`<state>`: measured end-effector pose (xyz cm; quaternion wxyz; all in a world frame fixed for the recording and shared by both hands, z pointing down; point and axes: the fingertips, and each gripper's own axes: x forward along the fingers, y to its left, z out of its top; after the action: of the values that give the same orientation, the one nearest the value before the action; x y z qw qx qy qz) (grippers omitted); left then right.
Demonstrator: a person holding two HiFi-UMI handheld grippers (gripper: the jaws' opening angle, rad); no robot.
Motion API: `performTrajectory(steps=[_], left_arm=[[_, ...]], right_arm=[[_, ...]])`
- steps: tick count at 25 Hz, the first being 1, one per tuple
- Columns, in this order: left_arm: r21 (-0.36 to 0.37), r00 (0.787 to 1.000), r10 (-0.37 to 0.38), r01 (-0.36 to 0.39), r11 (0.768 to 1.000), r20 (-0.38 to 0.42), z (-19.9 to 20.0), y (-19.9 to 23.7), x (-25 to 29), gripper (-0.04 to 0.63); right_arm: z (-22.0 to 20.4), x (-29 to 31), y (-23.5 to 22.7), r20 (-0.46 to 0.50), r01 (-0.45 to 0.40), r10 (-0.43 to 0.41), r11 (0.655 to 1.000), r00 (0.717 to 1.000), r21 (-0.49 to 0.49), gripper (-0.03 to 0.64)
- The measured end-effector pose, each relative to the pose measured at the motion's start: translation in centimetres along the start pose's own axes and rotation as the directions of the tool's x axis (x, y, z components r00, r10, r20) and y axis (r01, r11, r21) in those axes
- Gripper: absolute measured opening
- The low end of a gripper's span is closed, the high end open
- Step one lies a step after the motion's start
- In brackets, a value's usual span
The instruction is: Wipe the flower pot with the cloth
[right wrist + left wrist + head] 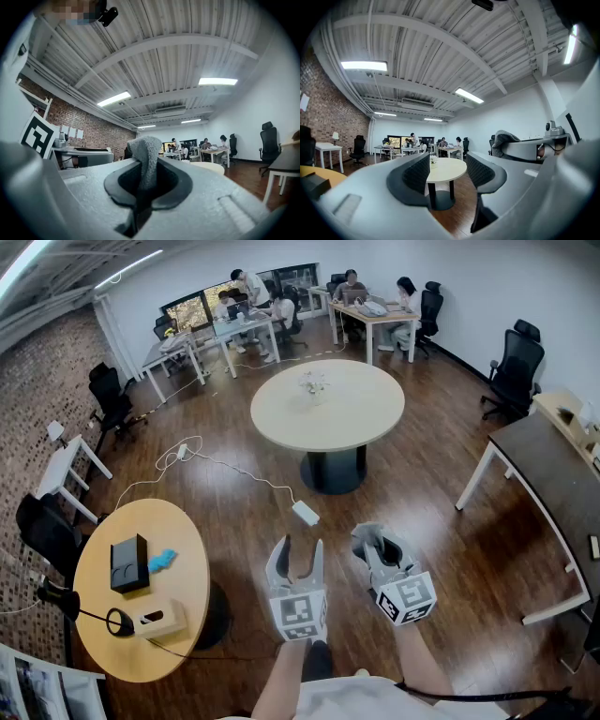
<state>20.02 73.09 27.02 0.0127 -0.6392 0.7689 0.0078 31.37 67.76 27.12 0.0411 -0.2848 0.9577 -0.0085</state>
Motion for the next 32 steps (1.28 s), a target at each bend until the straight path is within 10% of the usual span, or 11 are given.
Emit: performTrajectory(steps=[14, 32], left_arm=[[-0.037, 0.999, -0.031, 0.032, 0.999, 0.026, 0.0, 14.2, 17.7, 0.256], [-0.048, 1.000, -0.022, 0.023, 0.999, 0.015, -1.9, 13.9, 45.9, 0.262]], right_arm=[[-1.1, 21.8, -3.6, -0.021, 0.005, -0.006, 1.000, 1.000, -0.007, 0.002], [-2.1, 41.9, -26.6, 0.004, -0.051, 0.051, 0.999, 0.999, 0.010, 0.002]])
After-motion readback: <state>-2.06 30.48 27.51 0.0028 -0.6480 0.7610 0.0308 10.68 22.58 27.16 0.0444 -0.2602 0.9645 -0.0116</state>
